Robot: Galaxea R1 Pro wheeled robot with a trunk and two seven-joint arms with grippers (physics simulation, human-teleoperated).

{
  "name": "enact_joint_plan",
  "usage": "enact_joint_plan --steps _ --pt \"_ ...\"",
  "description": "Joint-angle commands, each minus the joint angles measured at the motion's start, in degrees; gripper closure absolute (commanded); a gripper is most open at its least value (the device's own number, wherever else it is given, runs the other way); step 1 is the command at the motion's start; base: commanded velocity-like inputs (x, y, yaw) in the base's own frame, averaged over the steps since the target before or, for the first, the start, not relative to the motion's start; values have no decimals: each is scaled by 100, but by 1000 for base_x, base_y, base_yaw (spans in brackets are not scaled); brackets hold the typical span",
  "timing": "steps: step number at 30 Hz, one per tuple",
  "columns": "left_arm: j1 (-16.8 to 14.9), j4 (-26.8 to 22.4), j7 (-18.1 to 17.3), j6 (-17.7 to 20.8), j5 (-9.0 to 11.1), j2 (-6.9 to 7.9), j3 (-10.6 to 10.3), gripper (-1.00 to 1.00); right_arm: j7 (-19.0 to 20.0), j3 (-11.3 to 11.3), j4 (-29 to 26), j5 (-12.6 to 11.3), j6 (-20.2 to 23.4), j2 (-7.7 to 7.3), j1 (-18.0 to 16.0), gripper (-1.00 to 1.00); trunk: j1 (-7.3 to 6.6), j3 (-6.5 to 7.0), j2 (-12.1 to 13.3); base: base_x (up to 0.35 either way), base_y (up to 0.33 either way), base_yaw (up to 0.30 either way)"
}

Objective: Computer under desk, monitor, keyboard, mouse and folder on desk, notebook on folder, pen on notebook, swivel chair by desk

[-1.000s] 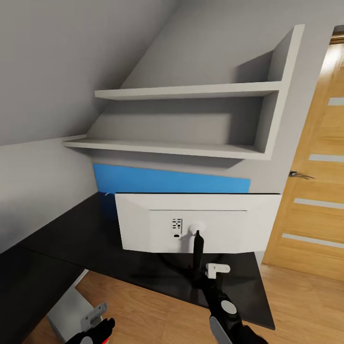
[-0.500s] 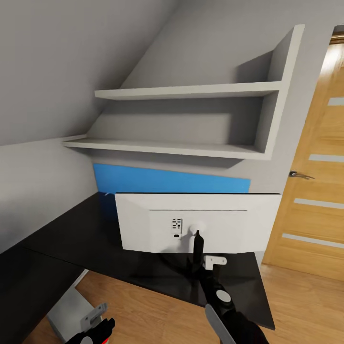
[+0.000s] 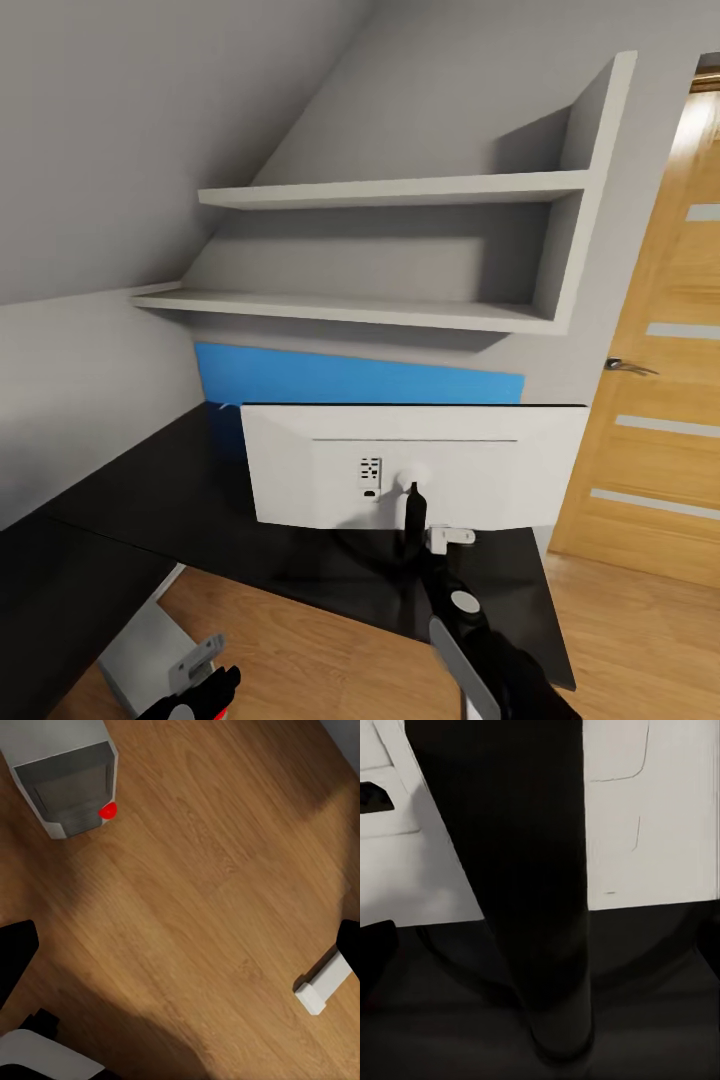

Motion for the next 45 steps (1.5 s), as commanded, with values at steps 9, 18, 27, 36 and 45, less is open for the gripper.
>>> enact_joint_plan --steps 9,18,27,36,45 --pt "-4 -3 39 17 52 -2 3 -100 -23 15 291 -35 17 -2 -288 -100 3 -12 -11 0 0 0" --pt "-4 3 39 17 52 -2 3 -100 167 16 684 -39 11 -1 -559 -100 3 -12 -11 0 0 0" --pt "-4 7 39 17 52 -2 3 -100 435 21 760 -34 3 0 -615 -100 3 -12 -11 0 0 0" --pt "-4 7 39 17 52 -8 3 -100 465 26 768 -34 1 0 -620 100 3 -12 -11 0 0 0" --pt "-4 7 39 17 52 -10 3 -100 477 27 769 -25 -16 0 -621 100 3 -12 -11 0 0 0"
